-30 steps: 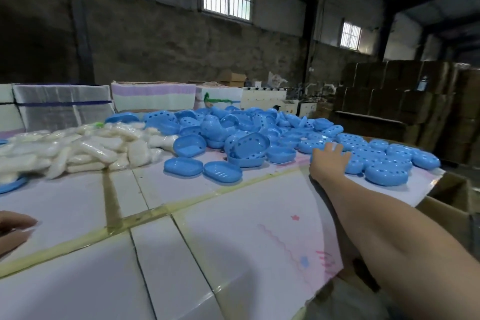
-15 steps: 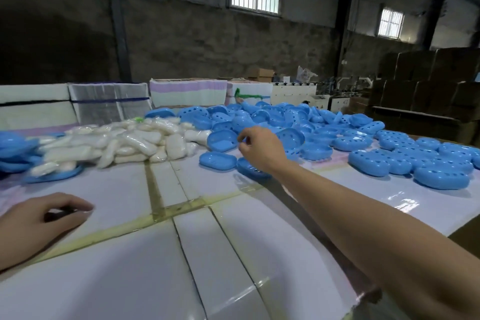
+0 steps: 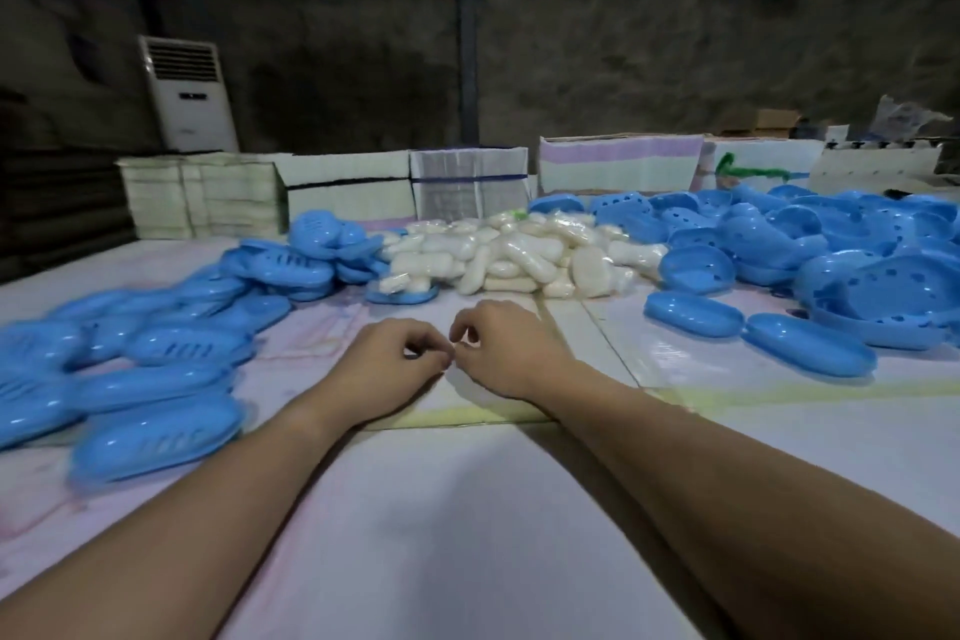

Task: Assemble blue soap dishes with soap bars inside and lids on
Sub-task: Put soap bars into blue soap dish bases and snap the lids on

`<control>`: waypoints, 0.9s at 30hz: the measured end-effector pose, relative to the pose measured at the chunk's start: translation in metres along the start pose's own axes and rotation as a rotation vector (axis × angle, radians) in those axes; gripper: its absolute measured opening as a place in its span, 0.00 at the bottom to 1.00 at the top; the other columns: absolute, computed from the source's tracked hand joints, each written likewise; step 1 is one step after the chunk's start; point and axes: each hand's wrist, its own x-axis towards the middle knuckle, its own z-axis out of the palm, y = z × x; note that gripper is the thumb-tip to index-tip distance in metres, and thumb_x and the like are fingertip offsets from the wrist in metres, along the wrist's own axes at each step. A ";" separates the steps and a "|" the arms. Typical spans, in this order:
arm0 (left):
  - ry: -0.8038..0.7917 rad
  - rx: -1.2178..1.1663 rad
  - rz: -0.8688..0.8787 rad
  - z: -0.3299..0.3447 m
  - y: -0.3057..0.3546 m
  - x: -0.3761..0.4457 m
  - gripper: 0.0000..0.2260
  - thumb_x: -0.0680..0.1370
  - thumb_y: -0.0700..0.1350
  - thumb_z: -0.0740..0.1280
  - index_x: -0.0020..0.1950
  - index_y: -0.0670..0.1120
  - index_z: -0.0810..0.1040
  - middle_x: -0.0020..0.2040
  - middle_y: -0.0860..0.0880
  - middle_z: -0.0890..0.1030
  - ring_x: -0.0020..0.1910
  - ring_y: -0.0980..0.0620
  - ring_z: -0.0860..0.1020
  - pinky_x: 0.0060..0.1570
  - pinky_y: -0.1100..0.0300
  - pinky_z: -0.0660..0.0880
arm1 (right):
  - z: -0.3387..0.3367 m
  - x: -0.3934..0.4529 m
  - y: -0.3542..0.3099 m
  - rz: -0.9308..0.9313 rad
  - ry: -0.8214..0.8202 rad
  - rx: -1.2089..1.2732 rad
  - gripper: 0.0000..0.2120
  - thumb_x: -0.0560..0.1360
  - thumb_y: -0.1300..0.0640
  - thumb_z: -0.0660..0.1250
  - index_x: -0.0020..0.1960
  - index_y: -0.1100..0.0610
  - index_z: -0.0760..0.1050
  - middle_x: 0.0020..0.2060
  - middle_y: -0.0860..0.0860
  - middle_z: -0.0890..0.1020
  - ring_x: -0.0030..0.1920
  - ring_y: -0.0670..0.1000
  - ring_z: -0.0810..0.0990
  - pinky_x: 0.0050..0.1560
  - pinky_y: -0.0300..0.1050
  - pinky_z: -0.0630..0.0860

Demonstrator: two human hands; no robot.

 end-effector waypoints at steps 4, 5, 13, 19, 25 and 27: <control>0.060 0.192 -0.076 -0.009 -0.003 0.003 0.06 0.78 0.47 0.68 0.45 0.59 0.81 0.47 0.59 0.82 0.51 0.56 0.79 0.53 0.56 0.76 | 0.007 -0.005 0.001 -0.097 -0.014 -0.020 0.13 0.77 0.51 0.62 0.58 0.46 0.79 0.53 0.49 0.78 0.56 0.53 0.72 0.55 0.49 0.71; 0.082 0.257 -0.095 -0.014 -0.004 0.004 0.05 0.78 0.48 0.68 0.47 0.58 0.81 0.49 0.57 0.81 0.53 0.54 0.78 0.55 0.53 0.77 | 0.006 -0.005 0.002 -0.120 -0.025 -0.023 0.12 0.77 0.51 0.62 0.57 0.46 0.79 0.52 0.49 0.78 0.55 0.53 0.72 0.54 0.48 0.71; 0.081 0.737 -0.599 -0.071 -0.029 0.003 0.21 0.78 0.56 0.63 0.70 0.54 0.68 0.72 0.45 0.64 0.72 0.34 0.61 0.68 0.29 0.58 | 0.005 -0.008 -0.001 -0.189 -0.082 -0.002 0.11 0.77 0.53 0.62 0.54 0.47 0.81 0.45 0.45 0.75 0.53 0.52 0.74 0.55 0.49 0.72; -0.039 0.728 -0.715 -0.075 -0.045 -0.003 0.17 0.80 0.51 0.61 0.68 0.50 0.72 0.68 0.44 0.73 0.66 0.40 0.73 0.68 0.39 0.65 | 0.003 -0.013 -0.002 -0.180 -0.087 0.034 0.11 0.76 0.54 0.62 0.53 0.47 0.81 0.49 0.46 0.79 0.52 0.51 0.74 0.56 0.49 0.73; 0.123 0.676 -0.523 -0.069 -0.048 0.004 0.15 0.80 0.42 0.62 0.65 0.51 0.74 0.64 0.45 0.77 0.60 0.41 0.76 0.48 0.52 0.70 | 0.002 -0.014 -0.001 -0.175 -0.085 0.054 0.10 0.76 0.53 0.63 0.52 0.46 0.81 0.47 0.45 0.78 0.51 0.50 0.74 0.55 0.48 0.72; 0.161 0.631 -0.479 -0.066 -0.051 0.007 0.13 0.81 0.44 0.62 0.66 0.51 0.73 0.61 0.45 0.78 0.57 0.41 0.77 0.45 0.52 0.70 | 0.002 -0.013 0.000 -0.175 -0.089 0.062 0.09 0.76 0.52 0.63 0.51 0.47 0.81 0.46 0.45 0.78 0.51 0.50 0.74 0.55 0.48 0.72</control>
